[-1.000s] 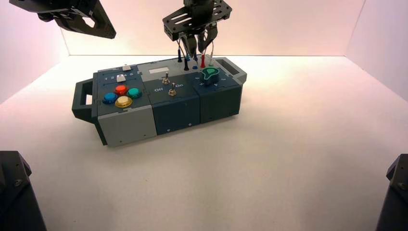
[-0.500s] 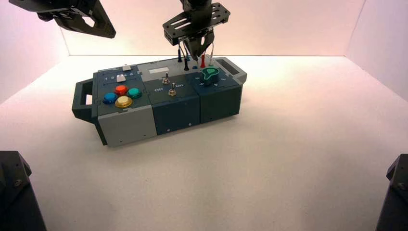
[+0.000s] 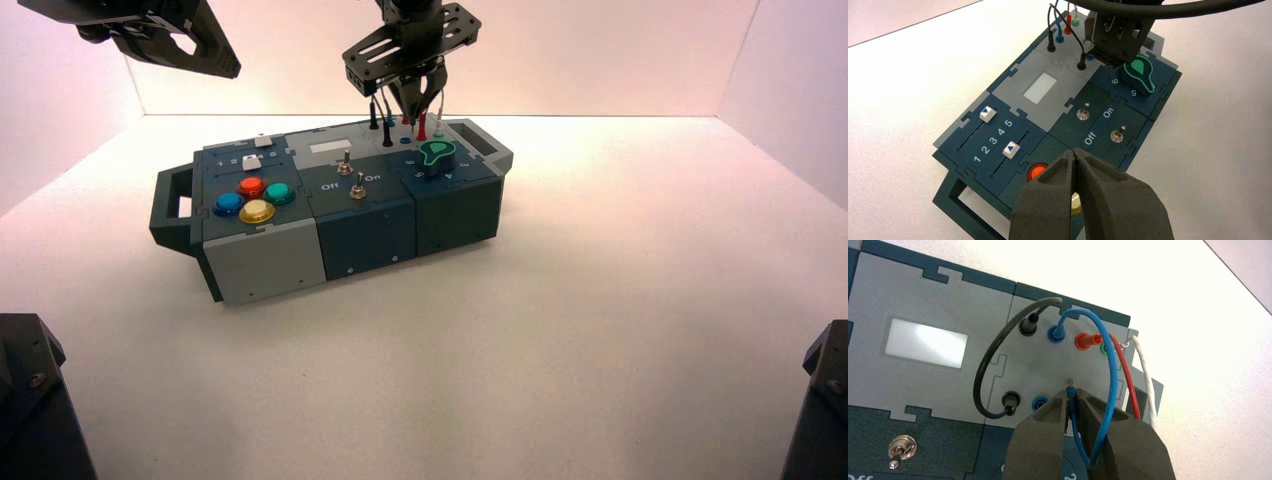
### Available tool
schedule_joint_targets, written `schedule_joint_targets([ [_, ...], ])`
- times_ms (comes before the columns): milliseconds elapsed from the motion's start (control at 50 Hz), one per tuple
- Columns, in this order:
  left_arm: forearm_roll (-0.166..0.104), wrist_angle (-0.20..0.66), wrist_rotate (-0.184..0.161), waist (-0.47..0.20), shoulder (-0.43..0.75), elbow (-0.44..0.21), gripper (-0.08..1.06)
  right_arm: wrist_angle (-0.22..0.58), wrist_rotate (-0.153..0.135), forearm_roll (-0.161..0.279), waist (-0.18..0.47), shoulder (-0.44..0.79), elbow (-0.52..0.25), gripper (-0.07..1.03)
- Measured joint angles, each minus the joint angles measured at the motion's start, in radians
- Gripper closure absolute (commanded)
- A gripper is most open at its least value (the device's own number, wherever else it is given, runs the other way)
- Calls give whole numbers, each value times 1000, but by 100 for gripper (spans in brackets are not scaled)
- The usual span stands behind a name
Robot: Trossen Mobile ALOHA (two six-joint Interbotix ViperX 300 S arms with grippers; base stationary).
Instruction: Insert the blue wire.
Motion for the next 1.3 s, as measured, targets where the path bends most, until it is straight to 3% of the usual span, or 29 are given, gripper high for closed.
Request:
schedule_joint_targets([
  [520,0,17,2,0,-11,0,101,55,-40,95,-2,-83,5,99],
  [560,0,23,2,0,-11,0,101,66,-57,130,0,-87,5,98],
  [600,0,25,3,0,-12,0,101,67,-63,137,0,-87,3,98],
  [620,0,25,5,-2,-12,0,101,72,-75,150,0,-87,2,98],
  [640,0,28,6,0,-17,0,101,89,-112,198,-3,-87,-12,98],
  [760,0,29,6,0,-26,0,101,118,-147,250,0,-87,-40,98],
  [1020,0,34,14,0,-46,0,101,201,-163,264,-2,-66,-89,99],
  [1300,0,38,20,0,-52,0,101,225,-163,268,0,-64,-91,99],
])
